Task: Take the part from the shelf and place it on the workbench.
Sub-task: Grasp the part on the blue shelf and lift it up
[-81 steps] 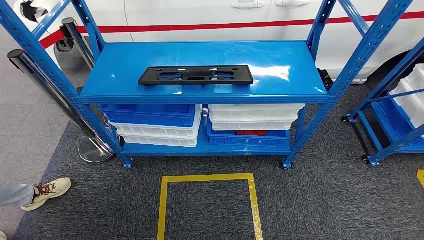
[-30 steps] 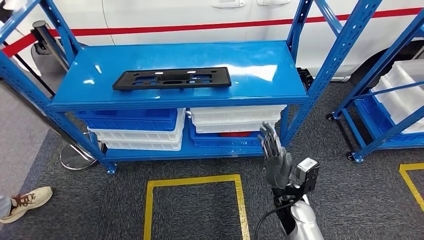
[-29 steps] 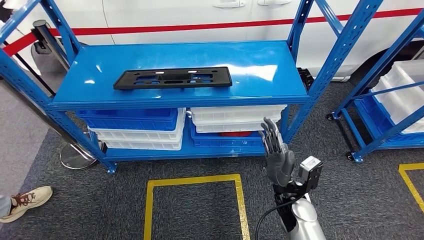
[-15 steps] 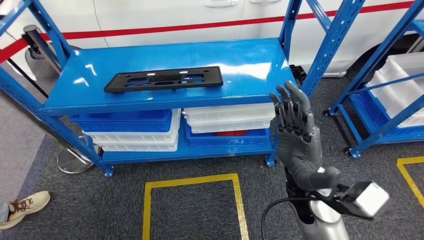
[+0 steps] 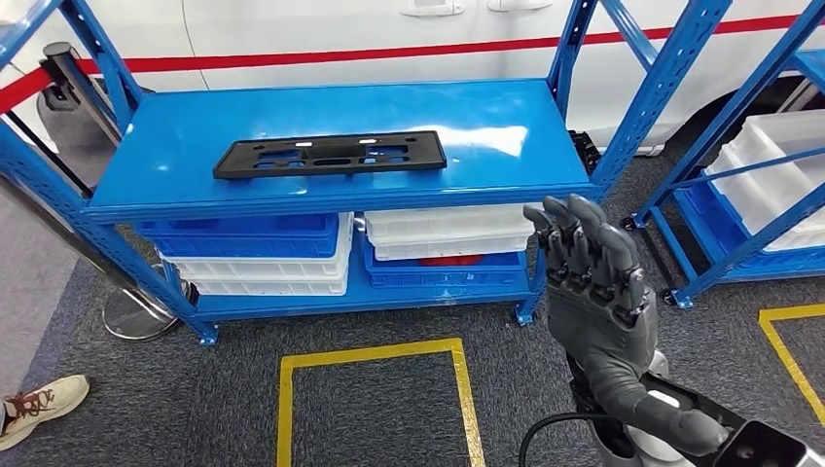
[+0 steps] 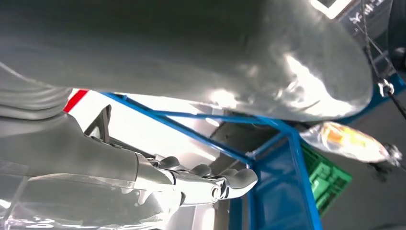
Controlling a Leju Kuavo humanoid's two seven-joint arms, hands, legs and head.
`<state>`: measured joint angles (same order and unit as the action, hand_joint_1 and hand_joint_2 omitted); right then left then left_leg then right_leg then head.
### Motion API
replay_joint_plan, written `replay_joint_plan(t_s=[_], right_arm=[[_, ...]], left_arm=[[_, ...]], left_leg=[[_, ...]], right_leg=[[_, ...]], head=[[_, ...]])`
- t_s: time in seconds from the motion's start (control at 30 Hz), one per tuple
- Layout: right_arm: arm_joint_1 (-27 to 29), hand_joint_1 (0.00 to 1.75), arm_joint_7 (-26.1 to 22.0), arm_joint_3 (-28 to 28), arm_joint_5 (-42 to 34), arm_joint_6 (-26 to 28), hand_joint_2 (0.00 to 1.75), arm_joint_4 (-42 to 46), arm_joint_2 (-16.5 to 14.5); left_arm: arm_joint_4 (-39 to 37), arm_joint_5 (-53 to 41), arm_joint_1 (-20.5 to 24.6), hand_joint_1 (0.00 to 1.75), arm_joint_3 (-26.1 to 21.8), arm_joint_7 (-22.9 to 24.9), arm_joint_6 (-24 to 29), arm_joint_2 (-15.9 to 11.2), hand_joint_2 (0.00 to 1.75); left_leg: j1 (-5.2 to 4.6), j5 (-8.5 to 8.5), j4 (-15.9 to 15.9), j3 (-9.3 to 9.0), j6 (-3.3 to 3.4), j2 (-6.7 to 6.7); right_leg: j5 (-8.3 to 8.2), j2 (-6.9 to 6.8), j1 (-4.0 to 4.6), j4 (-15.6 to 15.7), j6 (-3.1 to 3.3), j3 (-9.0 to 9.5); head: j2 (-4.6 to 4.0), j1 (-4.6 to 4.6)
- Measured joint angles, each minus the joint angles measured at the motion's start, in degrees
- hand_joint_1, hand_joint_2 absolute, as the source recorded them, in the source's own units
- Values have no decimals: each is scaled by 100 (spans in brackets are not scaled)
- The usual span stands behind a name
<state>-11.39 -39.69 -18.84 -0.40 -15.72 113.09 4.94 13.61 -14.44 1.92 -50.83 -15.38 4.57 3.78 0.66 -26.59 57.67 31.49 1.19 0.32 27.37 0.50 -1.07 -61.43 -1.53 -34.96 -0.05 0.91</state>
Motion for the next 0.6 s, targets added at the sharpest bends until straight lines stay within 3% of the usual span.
replay_joint_plan(t_s=[0.1,0.13,0.17,0.23,0.3,0.37,0.47,0.53,0.6], right_arm=[[9,0,4,-90,34,-101,0,-244,119],[13,0,9,-134,65,-137,0,-367,143],[12,0,13,-177,98,-164,0,-489,162],[-16,0,14,-256,143,-168,0,-690,184],[-90,0,8,-328,172,-96,0,-871,218],[-155,0,5,-396,195,11,0,-1046,282],[-227,0,3,-481,187,115,0,-1188,398],[-275,0,1,-529,157,152,0,-1232,440],[-291,0,0,-577,138,189,0,-1270,475]], left_arm=[[0,-23,7,0,-58,-27,-9,15,0],[0,-29,7,0,-78,-34,-11,21,0],[-1,-38,7,0,-95,-39,-11,26,0],[-1,-66,5,0,-125,-43,-11,43,0],[-4,-93,13,0,-147,-44,-7,71,0],[-7,-113,37,0,-164,-48,2,86,0],[-6,-120,46,0,-189,-60,11,82,0],[-7,-122,42,0,-199,-73,13,80,0],[-8,-123,36,0,-211,-89,13,81,0]], left_leg=[[-27,-6,-10,-11,67,12],[-42,-15,-9,-17,78,12],[-55,-26,-7,-29,84,11],[-78,-58,-6,-71,82,-3],[-101,-99,2,-84,50,-32],[-104,-122,0,-79,-1,-65],[-94,-185,46,-85,-92,-89],[-81,-401,483,123,-149,-79],[-50,-680,1256,566,-196,-74]], right_leg=[[445,-13,-1,-1027,-28,-535],[472,-14,-1,-1246,-26,-669],[392,-15,2,-1267,-14,-708],[-12,-11,26,-704,48,-476],[-281,1,66,-23,126,-152],[-285,-7,102,232,170,-32],[-271,-75,75,334,227,32],[-257,-133,43,387,271,100],[-212,-195,43,391,296,145]], head=[[0,-1],[1,-2],[1,-2],[1,-3],[1,1],[1,3],[0,4],[0,18],[1,25]])
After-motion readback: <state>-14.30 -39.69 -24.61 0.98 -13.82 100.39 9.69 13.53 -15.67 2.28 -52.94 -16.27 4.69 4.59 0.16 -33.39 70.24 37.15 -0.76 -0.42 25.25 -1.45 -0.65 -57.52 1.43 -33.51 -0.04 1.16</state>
